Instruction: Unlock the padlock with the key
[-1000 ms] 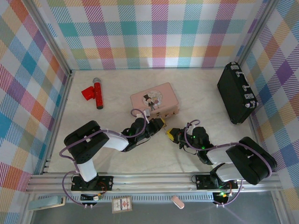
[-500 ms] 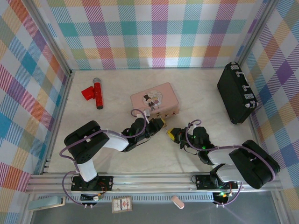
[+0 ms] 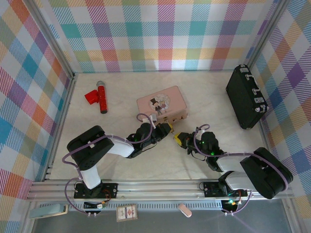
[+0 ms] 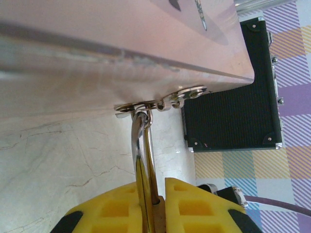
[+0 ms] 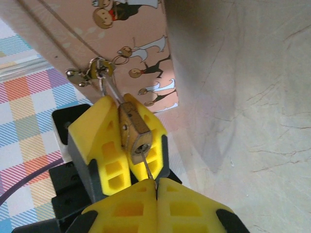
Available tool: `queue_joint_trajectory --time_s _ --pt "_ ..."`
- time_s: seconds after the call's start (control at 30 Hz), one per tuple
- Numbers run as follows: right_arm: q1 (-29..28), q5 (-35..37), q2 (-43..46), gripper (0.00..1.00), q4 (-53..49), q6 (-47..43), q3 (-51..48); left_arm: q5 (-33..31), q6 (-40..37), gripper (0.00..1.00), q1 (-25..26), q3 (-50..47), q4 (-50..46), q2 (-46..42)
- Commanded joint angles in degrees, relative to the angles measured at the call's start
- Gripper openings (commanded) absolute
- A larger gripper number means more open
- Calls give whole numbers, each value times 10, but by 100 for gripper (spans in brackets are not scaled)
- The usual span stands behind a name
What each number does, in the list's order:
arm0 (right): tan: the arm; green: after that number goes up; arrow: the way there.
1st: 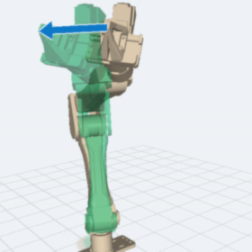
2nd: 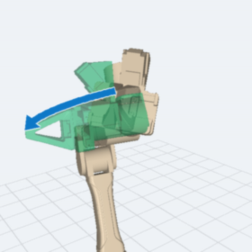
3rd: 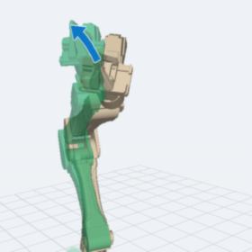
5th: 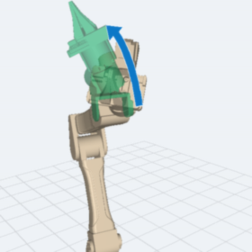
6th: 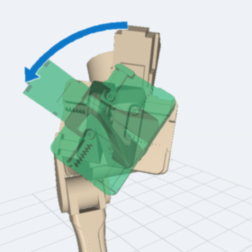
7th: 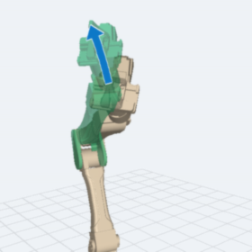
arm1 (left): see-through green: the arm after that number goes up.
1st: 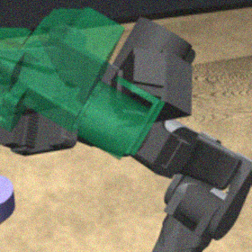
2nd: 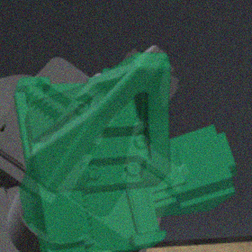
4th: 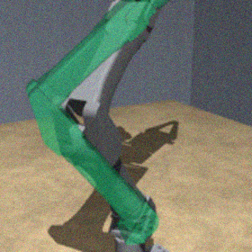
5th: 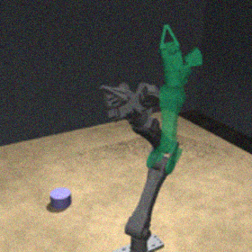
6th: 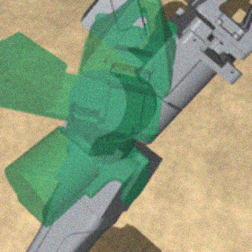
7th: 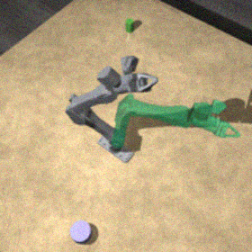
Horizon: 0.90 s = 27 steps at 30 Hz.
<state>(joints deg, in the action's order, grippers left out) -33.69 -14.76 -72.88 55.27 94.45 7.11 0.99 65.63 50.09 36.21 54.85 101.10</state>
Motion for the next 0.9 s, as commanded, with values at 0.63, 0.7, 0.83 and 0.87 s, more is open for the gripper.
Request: queue_joint_trajectory --time_s 0.63,0.7,0.83,0.87 --pt "3 14 32 0 -43 -26 15 22 13 0 16 9 130 -8" --pt "3 17 40 0 -53 -28 15 22 13 0 16 9 130 -8" --pt "3 18 48 0 -57 -30 16 23 13 0 18 11 131 -7" --pt "3 18 47 0 -57 -30 17 23 13 0 19 12 131 -7"
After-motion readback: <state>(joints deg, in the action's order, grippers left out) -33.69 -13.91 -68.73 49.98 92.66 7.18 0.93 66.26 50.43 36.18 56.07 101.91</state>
